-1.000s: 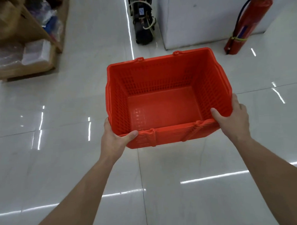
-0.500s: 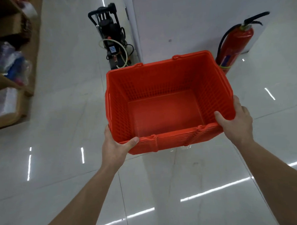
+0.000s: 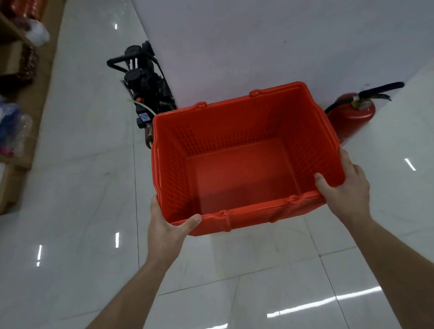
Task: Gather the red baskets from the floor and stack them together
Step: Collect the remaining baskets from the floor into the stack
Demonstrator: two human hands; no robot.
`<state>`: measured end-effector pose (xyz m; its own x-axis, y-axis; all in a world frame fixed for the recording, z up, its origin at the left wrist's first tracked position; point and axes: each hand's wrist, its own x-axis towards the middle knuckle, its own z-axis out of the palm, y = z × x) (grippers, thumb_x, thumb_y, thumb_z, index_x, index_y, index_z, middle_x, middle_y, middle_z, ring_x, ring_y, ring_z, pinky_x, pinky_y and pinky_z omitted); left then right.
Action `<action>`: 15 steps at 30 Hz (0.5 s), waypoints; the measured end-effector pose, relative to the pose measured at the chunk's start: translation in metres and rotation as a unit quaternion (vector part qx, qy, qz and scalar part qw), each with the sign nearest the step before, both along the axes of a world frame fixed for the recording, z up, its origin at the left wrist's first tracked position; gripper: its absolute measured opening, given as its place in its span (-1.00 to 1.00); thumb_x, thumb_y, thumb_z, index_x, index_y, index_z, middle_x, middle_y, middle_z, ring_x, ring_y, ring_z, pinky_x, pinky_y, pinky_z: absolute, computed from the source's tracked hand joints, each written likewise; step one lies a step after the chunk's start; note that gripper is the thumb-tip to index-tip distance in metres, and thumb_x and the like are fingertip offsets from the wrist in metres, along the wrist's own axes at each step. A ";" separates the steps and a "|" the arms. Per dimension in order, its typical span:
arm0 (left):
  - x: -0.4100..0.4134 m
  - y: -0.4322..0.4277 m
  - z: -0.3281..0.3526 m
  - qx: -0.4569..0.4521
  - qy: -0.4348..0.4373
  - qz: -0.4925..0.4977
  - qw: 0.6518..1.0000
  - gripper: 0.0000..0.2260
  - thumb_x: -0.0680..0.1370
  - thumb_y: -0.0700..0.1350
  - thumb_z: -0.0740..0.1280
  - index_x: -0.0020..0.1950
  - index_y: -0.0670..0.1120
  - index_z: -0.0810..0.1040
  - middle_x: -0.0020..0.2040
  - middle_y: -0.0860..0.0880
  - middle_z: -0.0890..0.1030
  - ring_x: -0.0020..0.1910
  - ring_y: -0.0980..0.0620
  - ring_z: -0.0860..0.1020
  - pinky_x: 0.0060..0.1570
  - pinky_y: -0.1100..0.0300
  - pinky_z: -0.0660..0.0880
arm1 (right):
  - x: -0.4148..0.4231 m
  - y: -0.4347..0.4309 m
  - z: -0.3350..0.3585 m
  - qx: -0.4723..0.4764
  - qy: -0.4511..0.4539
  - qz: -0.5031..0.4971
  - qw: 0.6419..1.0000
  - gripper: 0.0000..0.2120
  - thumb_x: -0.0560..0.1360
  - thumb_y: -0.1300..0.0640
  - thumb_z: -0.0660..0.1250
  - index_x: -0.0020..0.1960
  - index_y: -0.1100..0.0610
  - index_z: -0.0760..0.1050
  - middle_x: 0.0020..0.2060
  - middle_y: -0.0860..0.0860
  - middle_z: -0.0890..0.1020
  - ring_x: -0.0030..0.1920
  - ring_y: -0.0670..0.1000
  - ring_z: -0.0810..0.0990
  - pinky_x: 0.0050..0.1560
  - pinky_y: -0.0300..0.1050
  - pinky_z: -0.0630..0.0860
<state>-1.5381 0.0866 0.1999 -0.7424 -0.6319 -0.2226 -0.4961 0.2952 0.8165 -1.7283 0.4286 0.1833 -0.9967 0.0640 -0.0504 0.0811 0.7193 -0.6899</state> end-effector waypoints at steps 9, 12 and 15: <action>-0.096 0.011 -0.004 0.002 -0.005 -0.007 1.000 0.01 0.19 0.39 0.53 0.50 0.21 0.10 0.29 0.09 0.44 0.19 0.00 0.49 -0.02 0.17 0.53 | -0.101 0.010 -0.007 -0.010 0.002 0.020 1.000 -0.18 0.46 -0.26 0.35 0.61 -0.14 0.06 0.28 0.15 0.43 0.29 0.21 0.46 0.21 0.13 0.47; -0.094 0.015 -0.003 -0.003 -0.018 -0.004 1.000 0.02 0.21 0.37 0.54 0.52 0.18 0.07 0.29 0.10 0.41 0.21 -0.03 0.47 0.03 0.11 0.53 | -0.103 0.013 -0.002 -0.014 0.001 0.035 0.999 -0.16 0.43 -0.31 0.30 0.60 -0.17 0.03 0.31 0.14 0.41 0.30 0.22 0.46 0.23 0.17 0.47; -0.095 0.012 0.006 -0.007 -0.059 -0.028 0.998 0.03 0.24 0.33 0.53 0.53 0.11 0.05 0.32 0.05 0.42 0.25 -0.11 0.48 0.12 -0.03 0.53 | -0.103 0.017 0.008 0.052 -0.049 0.059 0.996 -0.12 0.43 -0.38 0.29 0.59 -0.19 -0.05 0.35 0.16 0.37 0.32 0.27 0.43 0.22 0.29 0.48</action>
<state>-1.6329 0.0986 0.2061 -0.7452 -0.5942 -0.3026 -0.5714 0.3351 0.7492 -1.8314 0.4452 0.1915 -0.9883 -0.0438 -0.1464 0.0543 0.7947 -0.6045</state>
